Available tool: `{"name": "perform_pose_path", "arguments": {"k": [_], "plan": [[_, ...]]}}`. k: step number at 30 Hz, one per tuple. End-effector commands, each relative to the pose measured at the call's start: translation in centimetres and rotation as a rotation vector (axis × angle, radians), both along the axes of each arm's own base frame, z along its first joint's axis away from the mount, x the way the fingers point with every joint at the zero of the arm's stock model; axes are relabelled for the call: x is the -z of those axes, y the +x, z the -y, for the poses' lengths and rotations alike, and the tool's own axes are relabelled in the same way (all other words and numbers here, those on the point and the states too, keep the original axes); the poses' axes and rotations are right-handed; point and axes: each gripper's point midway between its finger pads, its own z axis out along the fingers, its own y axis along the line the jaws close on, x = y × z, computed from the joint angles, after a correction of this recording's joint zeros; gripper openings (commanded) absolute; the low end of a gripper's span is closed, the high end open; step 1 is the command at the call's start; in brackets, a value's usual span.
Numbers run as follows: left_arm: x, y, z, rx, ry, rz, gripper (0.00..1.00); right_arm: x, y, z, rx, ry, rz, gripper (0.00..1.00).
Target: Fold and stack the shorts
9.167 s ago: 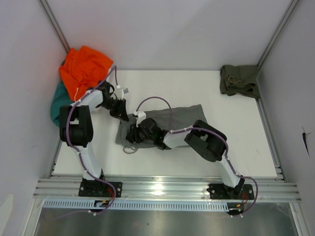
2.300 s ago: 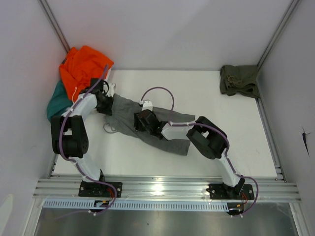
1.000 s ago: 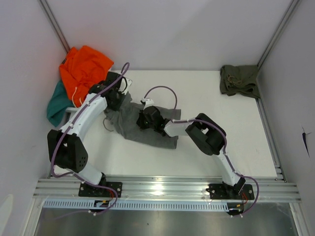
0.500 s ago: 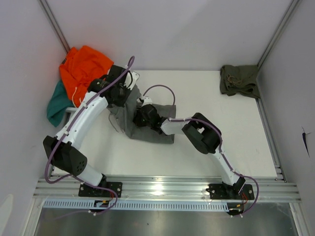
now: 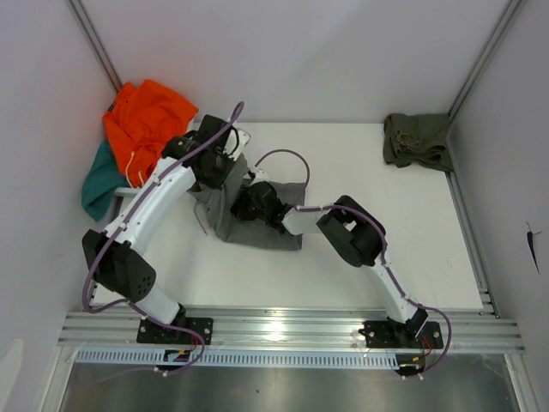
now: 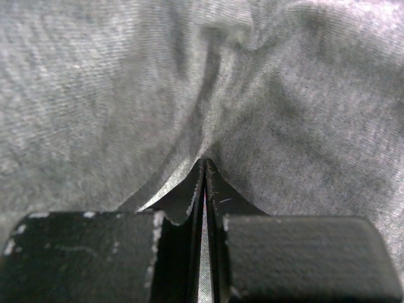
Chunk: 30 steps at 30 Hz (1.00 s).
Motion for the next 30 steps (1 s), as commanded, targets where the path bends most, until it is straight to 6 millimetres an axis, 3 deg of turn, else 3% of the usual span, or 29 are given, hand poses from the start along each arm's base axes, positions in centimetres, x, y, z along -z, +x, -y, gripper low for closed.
{"name": "perform_pose_path", "arguments": {"k": [1, 6, 12, 14, 17, 19, 23, 26, 30], "plan": [[-0.9, 0.3, 0.3, -0.016, -0.011, 0.035, 0.01, 1.9, -0.5, 1.6, 0.018, -0.03, -0.056, 0.04], [-1.0, 0.4, 0.5, -0.014, -0.018, 0.031, 0.01, -1.0, -0.1, 1.2, 0.006, 0.05, -0.048, 0.05], [-1.0, 1.0, 0.5, -0.021, 0.008, 0.029, 0.0, -1.5, 0.3, 0.3, -0.003, 0.085, -0.057, 0.05], [-0.8, 1.3, 0.3, -0.028, 0.027, 0.031, 0.0, -1.3, 0.4, 1.0, 0.017, 0.098, -0.062, 0.04], [-0.8, 1.7, 0.4, -0.032, 0.034, 0.032, 0.01, -2.9, 0.7, 1.8, 0.03, 0.145, -0.038, 0.04], [-0.7, 2.0, 0.1, -0.041, 0.052, 0.036, 0.01, -5.2, 1.1, 2.1, 0.037, 0.177, -0.005, 0.04], [-1.4, 2.4, 0.3, -0.044, 0.046, 0.048, 0.01, -7.8, 1.7, 3.1, 0.054, 0.185, 0.035, 0.05], [-1.3, 2.6, 0.2, -0.047, 0.058, 0.048, 0.01, -8.9, 2.0, 4.1, 0.073, 0.18, 0.049, 0.05], [-1.5, 2.5, 0.2, -0.046, 0.056, 0.051, 0.01, -8.3, 2.3, 4.6, 0.084, 0.172, 0.042, 0.06]]}}
